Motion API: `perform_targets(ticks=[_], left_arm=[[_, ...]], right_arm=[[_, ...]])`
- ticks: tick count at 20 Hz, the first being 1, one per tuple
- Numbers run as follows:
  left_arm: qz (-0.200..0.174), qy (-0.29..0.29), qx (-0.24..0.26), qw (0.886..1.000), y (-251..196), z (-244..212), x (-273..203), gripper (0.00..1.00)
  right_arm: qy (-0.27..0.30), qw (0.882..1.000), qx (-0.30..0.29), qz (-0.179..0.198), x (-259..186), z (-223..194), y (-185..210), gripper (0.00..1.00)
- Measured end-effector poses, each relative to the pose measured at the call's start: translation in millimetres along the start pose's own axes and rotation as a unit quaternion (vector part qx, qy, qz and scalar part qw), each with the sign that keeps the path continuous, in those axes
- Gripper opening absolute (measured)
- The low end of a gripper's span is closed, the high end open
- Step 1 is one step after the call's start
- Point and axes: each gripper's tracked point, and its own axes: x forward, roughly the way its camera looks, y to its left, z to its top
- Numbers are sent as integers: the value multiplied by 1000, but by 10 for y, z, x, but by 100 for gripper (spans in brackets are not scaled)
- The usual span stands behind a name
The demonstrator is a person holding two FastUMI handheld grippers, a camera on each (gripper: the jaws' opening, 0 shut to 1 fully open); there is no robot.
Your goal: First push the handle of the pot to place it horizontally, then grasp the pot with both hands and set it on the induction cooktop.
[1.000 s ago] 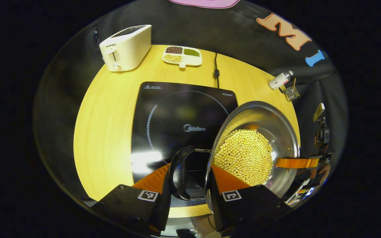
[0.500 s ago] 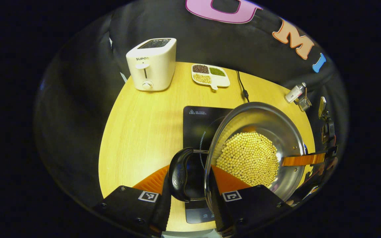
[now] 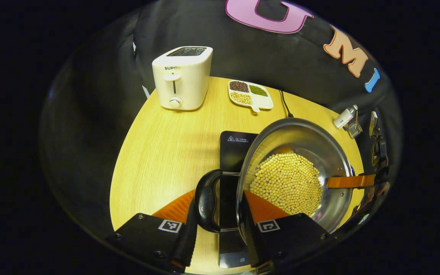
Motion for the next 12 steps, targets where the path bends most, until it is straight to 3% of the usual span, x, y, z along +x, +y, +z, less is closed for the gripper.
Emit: perform_targets(ticks=[1, 6, 8, 12], left_arm=[[0, -5, 1, 1000, 1, 0, -2, 58], [5, -16, 6, 1000, 11, 6, 4, 63], [5, -17, 3, 1000, 8, 5, 4, 61], [13, -20, -5, 1000, 19, -20, 4, 65]], right_arm=[[-2, 1000, -1, 4, -3, 16, 6, 54], [-13, 1000, -7, 13, 14, 40, -8, 54], [-14, 1000, -4, 17, 11, 38, 13, 48], [-12, 1000, -8, 19, 24, 18, 17, 51]])
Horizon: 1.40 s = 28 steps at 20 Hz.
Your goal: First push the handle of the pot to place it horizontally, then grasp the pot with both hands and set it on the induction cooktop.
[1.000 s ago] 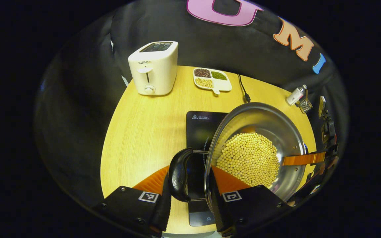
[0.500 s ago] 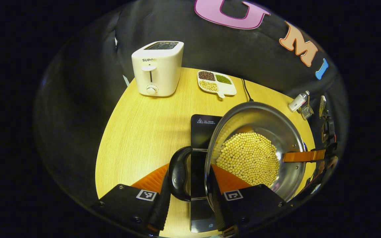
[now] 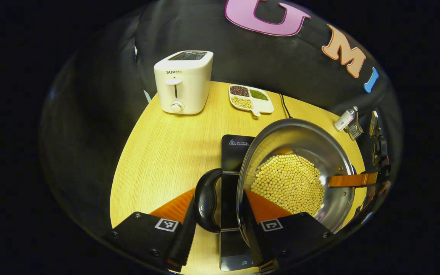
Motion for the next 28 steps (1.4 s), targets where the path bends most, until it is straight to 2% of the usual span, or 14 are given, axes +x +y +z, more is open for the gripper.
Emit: perform_targets(ticks=[1, 2, 4, 5, 6, 7, 10, 11, 15, 19, 21, 24, 25, 28], left_arm=[[15, 3, 1, 1000, 34, -46, -1, 66], [46, 7, 5, 999, 129, -82, -30, 70], [58, -9, -2, 998, 88, -75, -175, 100], [58, -28, -7, 998, 25, -40, -150, 100], [60, -50, -12, 997, -29, 26, -198, 99], [64, -70, -16, 995, -71, 74, -290, 99], [92, -113, -21, 989, -163, 159, -577, 98], [100, -122, -18, 987, -202, 167, -674, 98], [126, -170, 7, 977, -578, 271, -1152, 98], [130, -241, 45, 961, -1267, 397, -1657, 97], [126, -261, 46, 956, -1654, 387, -1855, 97], [100, -319, 38, 942, -2373, 523, -2281, 96], [94, -336, 35, 937, -2551, 576, -2376, 96], [91, -381, 39, 919, -2981, 674, -2676, 96]], right_arm=[[2, 1000, -10, -6, -17, -27, -32, 52], [6, 1000, -25, -10, -23, -88, -55, 54], [-9, 999, -42, -5, -88, -90, -44, 100], [-30, 998, -46, -2, -155, -38, -24, 94], [-56, 997, -52, -2, -267, 55, -29, 100], [-79, 995, -58, -6, -385, 137, -48, 94], [-133, 989, -70, -14, -832, 249, -168, 92], [-147, 986, -72, -19, -950, 292, -218, 100], [-214, 972, -90, -31, -1573, 398, -403, 100], [-284, 950, -123, -34, -2208, 532, -494, 100], [-308, 942, -133, -20, -2534, 575, -480, 100], [-358, 922, -147, 0, -3128, 731, -548, 100], [-371, 916, -151, 4, -3333, 770, -591, 92], [-421, 891, -170, 11, -3929, 920, -707, 92]])
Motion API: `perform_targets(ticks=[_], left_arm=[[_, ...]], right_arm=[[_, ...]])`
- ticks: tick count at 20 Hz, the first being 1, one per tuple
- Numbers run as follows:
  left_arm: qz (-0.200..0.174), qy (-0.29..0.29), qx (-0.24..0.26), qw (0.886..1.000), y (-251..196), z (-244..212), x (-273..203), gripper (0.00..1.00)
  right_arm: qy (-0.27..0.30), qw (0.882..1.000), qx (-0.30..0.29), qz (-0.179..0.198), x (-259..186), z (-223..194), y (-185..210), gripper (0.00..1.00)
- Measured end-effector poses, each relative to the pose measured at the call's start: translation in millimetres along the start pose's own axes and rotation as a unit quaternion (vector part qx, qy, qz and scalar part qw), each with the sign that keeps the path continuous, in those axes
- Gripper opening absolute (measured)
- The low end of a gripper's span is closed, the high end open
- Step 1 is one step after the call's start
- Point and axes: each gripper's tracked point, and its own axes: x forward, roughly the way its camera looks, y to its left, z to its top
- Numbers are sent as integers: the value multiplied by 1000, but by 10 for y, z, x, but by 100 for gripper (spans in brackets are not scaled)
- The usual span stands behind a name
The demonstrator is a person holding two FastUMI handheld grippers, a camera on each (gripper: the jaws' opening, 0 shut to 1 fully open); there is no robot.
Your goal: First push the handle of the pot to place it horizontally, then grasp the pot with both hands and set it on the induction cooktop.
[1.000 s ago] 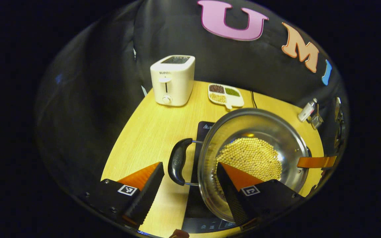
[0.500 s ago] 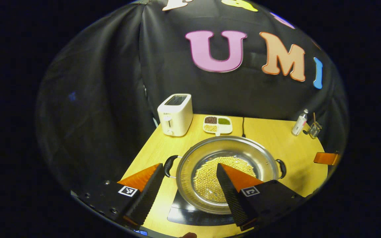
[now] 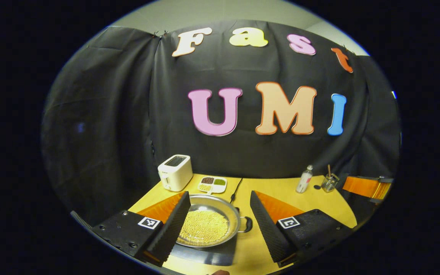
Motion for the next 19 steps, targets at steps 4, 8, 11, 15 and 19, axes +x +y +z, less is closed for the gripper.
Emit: perform_targets(ticks=[4, 8, 11, 15, 19], left_arm=[[13, -63, 30, 997, -299, 425, -279, 95], [32, -107, 35, 993, -515, 652, -570, 96], [25, -114, 20, 993, -703, 666, -772, 98], [16, -112, 14, 993, -757, 621, -971, 97], [3, -114, 20, 993, -801, 614, -1098, 96]], right_arm=[[-74, 997, -28, -4, -441, 643, -264, 92], [-135, 988, -67, -34, -982, 1107, -524, 92], [-164, 983, -75, -38, -1403, 1280, -567, 92], [-179, 979, -80, -56, -2002, 1228, -620, 92], [-178, 981, -64, -52, -2119, 1064, -561, 92]])
